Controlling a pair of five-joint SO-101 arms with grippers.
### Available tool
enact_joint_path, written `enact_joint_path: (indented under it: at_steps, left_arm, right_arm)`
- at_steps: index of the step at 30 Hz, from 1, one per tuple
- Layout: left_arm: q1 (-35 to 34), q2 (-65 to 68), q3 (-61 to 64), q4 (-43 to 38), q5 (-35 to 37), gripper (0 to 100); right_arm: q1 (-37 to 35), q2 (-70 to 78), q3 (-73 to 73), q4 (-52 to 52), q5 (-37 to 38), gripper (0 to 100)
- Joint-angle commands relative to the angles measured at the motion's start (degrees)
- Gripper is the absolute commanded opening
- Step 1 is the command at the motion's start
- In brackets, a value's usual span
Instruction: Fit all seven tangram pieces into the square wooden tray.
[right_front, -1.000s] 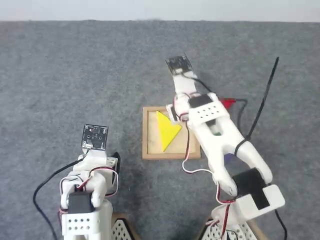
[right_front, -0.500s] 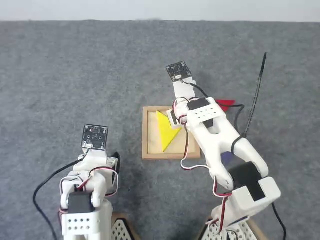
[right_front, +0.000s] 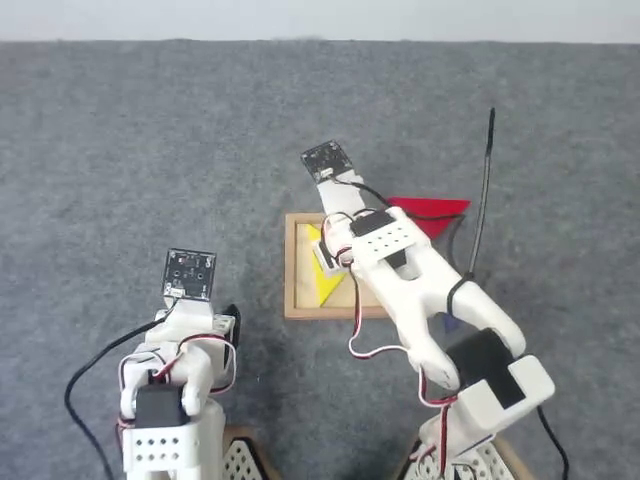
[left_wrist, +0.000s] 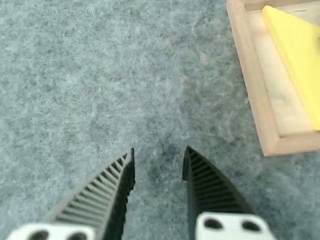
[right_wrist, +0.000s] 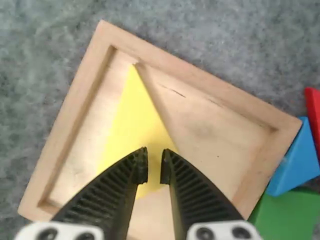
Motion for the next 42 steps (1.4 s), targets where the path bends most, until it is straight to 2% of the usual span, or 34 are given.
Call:
enact_joint_path:
  at_steps: [1, 8, 17, 22, 31, 42]
  left_arm:
    - [0.09, -1.58, -0.48, 0.53, -0.35, 15]
    - [0.09, -1.58, -0.48, 0.53, -0.35, 15]
    - [0.09, -1.58, -0.48, 0.53, -0.35, 15]
    - [0.09, -1.58, -0.48, 0.53, -0.35, 15]
    - [0.09, -1.58, -0.48, 0.53, -0.35, 15]
    - [0.09, -1.58, -0.48, 0.53, -0.35, 15]
  right_arm:
    - [-2.95, -0.22, -0.26, -0.66, 0.35, 5.6]
    - [-8.4, -0.22, -0.62, -1.19, 0.35, 5.6]
    - [-9.27, -2.51, -1.93, -0.75, 0.44, 5.6]
    - [-6.46, -6.02, -1.93, 0.75, 0.53, 5.6]
    - [4.0, -3.56, -3.16, -2.24, 0.44, 5.6]
    - [-0.31, 7.25, -10.55, -0.75, 0.97, 5.6]
